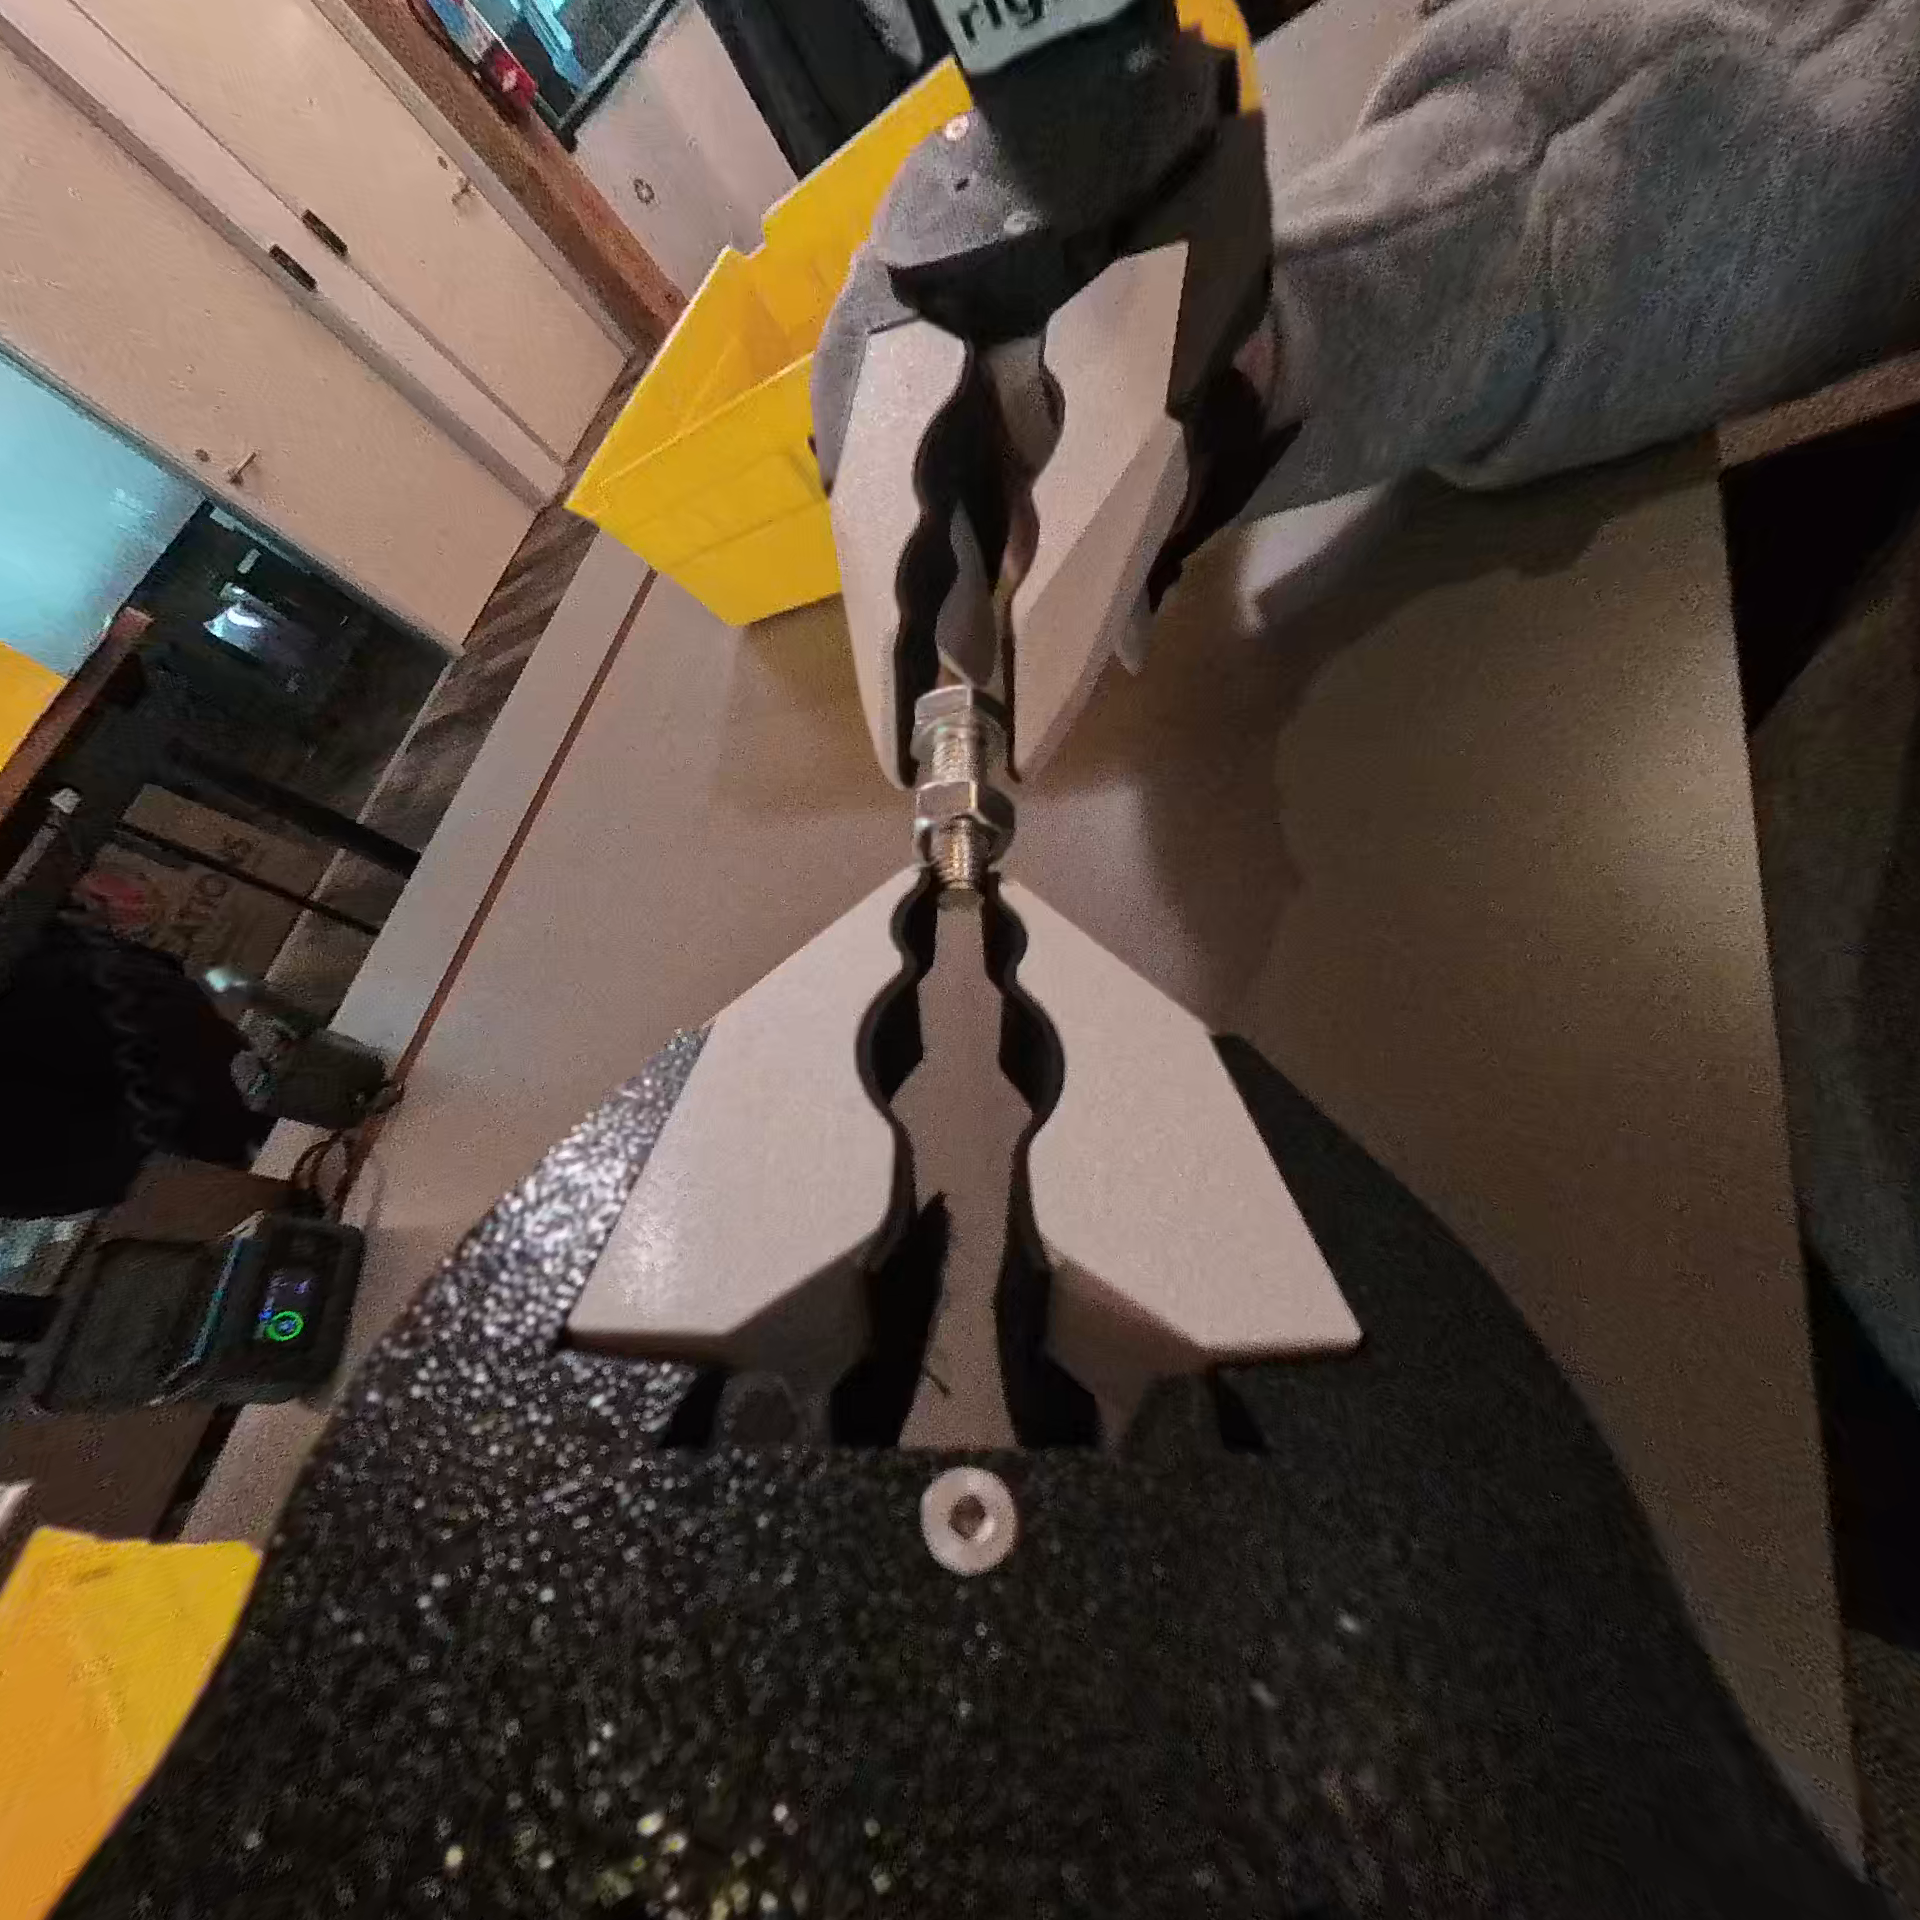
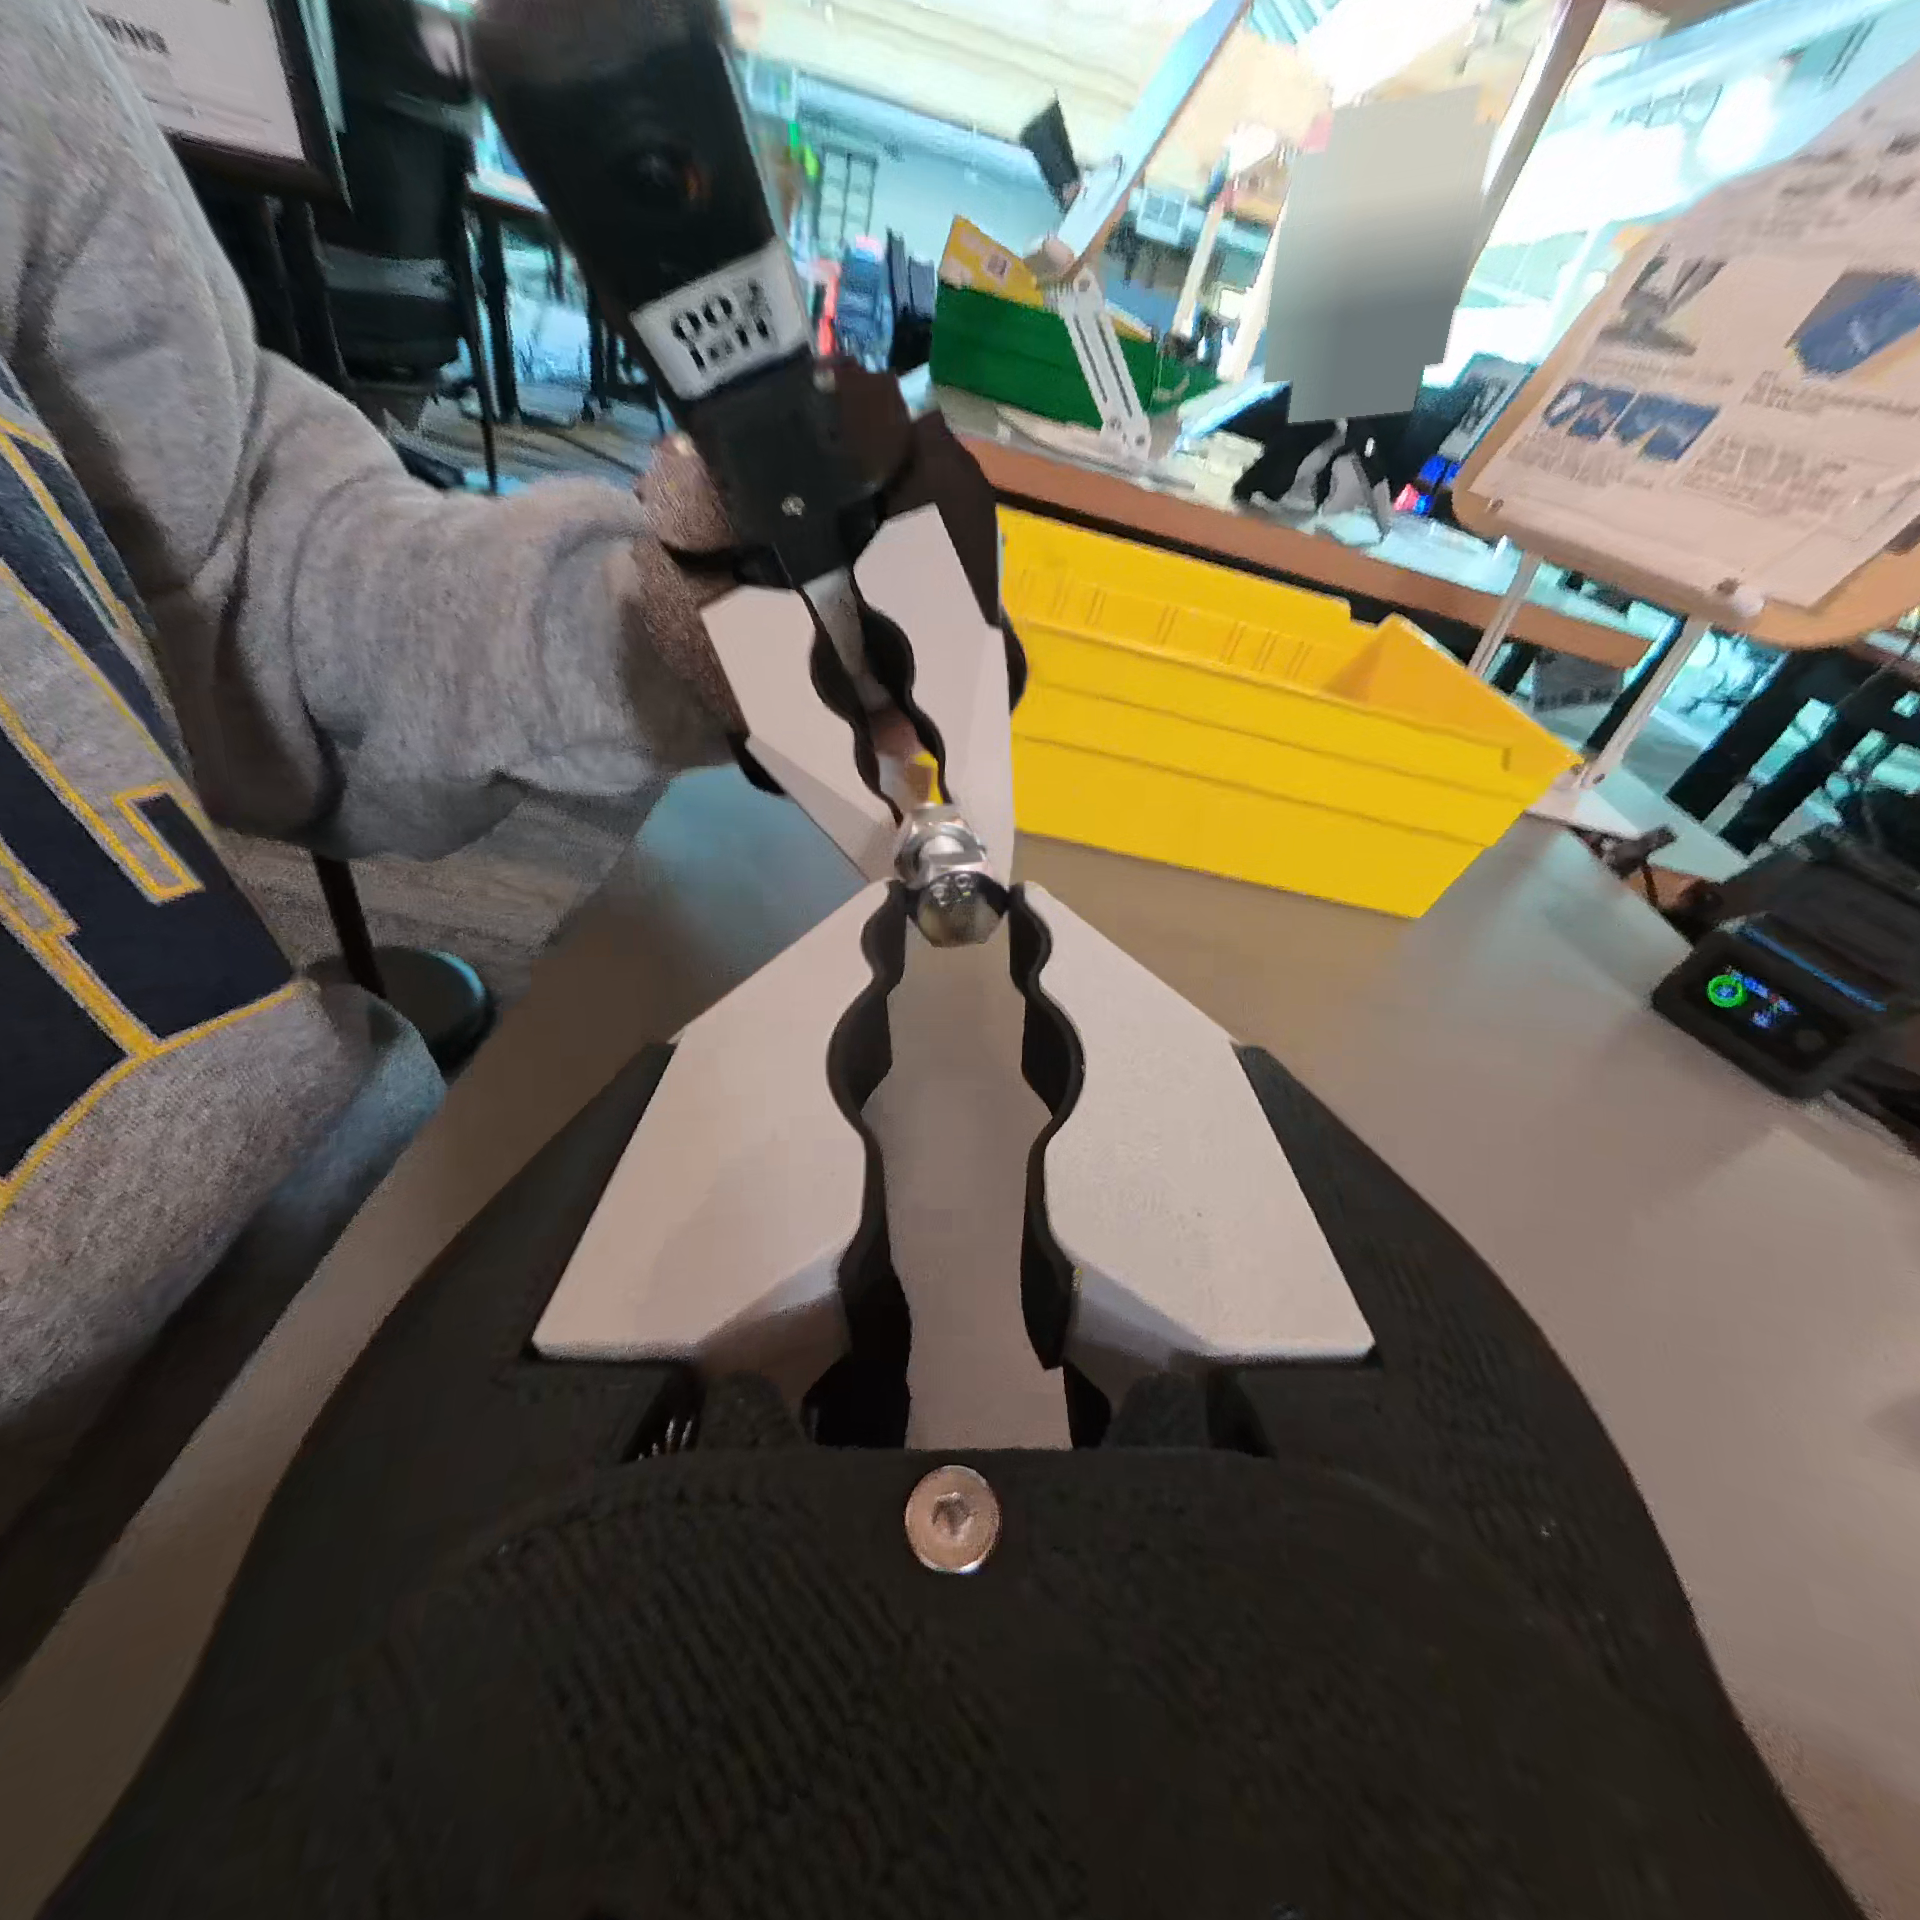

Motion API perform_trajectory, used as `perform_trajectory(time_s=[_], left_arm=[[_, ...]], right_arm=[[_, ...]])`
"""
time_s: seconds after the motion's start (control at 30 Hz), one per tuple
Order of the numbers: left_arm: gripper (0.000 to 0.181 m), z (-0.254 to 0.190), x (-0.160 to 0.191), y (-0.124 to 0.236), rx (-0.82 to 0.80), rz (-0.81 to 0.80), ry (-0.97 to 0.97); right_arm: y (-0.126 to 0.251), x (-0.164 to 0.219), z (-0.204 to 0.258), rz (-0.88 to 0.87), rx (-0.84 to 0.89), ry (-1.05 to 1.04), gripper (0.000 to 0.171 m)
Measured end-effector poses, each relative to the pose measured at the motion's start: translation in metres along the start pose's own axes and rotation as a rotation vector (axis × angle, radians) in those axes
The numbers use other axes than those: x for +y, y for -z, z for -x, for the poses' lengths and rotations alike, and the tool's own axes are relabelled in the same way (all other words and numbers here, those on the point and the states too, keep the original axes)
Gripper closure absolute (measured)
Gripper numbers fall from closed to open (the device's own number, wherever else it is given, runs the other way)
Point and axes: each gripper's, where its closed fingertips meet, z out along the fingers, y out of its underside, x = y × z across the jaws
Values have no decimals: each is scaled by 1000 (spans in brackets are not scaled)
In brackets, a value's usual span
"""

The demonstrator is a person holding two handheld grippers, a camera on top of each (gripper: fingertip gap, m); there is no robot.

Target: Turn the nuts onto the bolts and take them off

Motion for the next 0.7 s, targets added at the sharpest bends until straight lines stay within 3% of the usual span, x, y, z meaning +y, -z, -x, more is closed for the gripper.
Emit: perform_trajectory(time_s=[0.13,0.43,0.7], left_arm=[[175,-4,10,-1,6,94,-105],[175,-4,5,3,3,45,-104],[175,-8,3,3,104,-8,82]], right_arm=[[1,9,3,48,-38,-29,151],[1,6,9,13,-113,-140,145],[1,5,10,13,-53,47,146]])
